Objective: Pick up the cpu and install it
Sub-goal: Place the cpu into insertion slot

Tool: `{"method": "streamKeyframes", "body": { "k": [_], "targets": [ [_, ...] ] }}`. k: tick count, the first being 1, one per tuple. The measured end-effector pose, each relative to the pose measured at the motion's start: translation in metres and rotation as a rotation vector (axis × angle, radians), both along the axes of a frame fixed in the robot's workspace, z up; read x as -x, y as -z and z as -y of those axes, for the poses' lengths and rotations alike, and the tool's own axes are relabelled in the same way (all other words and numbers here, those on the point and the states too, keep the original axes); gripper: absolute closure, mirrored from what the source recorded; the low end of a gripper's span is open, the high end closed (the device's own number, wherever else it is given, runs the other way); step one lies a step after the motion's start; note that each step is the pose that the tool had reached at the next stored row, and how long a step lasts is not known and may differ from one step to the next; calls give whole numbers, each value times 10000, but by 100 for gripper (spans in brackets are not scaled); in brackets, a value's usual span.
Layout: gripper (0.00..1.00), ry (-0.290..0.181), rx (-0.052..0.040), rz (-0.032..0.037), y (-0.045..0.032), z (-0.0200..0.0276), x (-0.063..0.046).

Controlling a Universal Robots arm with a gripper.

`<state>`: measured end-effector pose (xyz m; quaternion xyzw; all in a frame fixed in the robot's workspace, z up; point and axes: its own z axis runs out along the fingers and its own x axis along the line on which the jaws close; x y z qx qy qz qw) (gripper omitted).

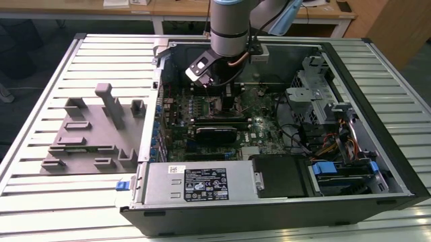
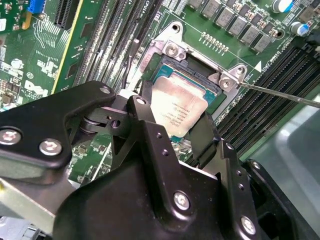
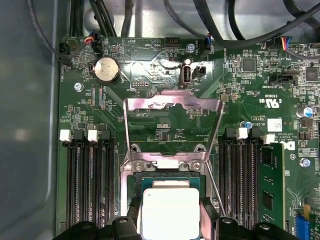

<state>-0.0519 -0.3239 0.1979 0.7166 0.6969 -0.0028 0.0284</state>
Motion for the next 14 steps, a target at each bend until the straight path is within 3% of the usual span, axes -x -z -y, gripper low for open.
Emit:
{"method": "streamKeyframes", "body": {
  "k": [14],
  "targets": [
    [46,2,1,-2,27,-1,1]
  ]
}}
